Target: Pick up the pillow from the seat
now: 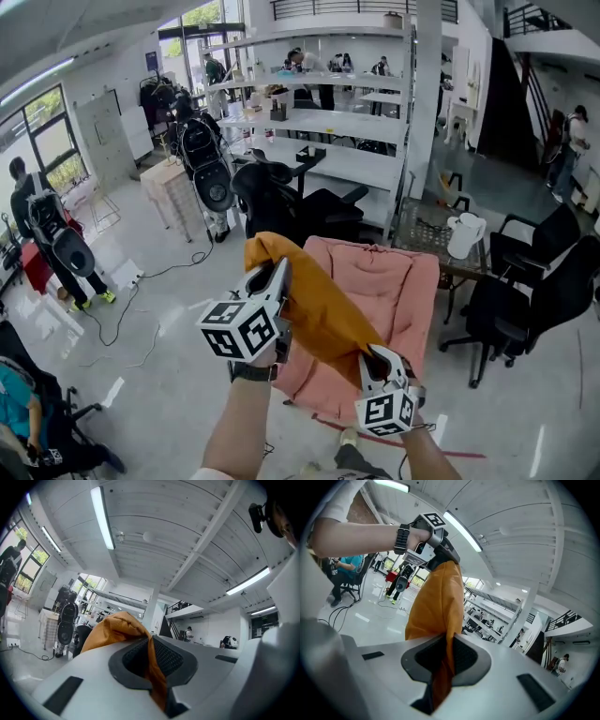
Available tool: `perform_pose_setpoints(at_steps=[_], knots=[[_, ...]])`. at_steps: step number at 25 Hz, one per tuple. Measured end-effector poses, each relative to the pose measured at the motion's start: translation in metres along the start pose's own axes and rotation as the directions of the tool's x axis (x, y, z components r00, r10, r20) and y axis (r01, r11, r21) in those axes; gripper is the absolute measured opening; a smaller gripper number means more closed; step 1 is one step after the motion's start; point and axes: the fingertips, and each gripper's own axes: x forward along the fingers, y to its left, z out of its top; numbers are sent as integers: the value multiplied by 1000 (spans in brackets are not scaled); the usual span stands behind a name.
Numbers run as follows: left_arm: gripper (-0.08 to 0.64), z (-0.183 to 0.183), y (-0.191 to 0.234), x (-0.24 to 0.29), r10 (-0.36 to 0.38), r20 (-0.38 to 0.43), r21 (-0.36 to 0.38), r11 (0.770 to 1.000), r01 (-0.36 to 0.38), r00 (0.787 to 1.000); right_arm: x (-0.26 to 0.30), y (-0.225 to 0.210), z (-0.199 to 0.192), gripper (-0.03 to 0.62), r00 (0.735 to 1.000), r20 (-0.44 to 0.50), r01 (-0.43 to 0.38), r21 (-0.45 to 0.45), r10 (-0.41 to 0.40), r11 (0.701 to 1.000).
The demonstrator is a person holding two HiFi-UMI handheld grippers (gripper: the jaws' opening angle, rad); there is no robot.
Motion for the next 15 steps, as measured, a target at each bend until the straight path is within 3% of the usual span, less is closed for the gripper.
perform_pose_setpoints(at_steps=[15], knots=[[31, -6, -2, 9, 1, -3, -8, 1000, -1, 1000, 0, -3, -5, 46, 1000, -4, -5, -10, 5, 1000]])
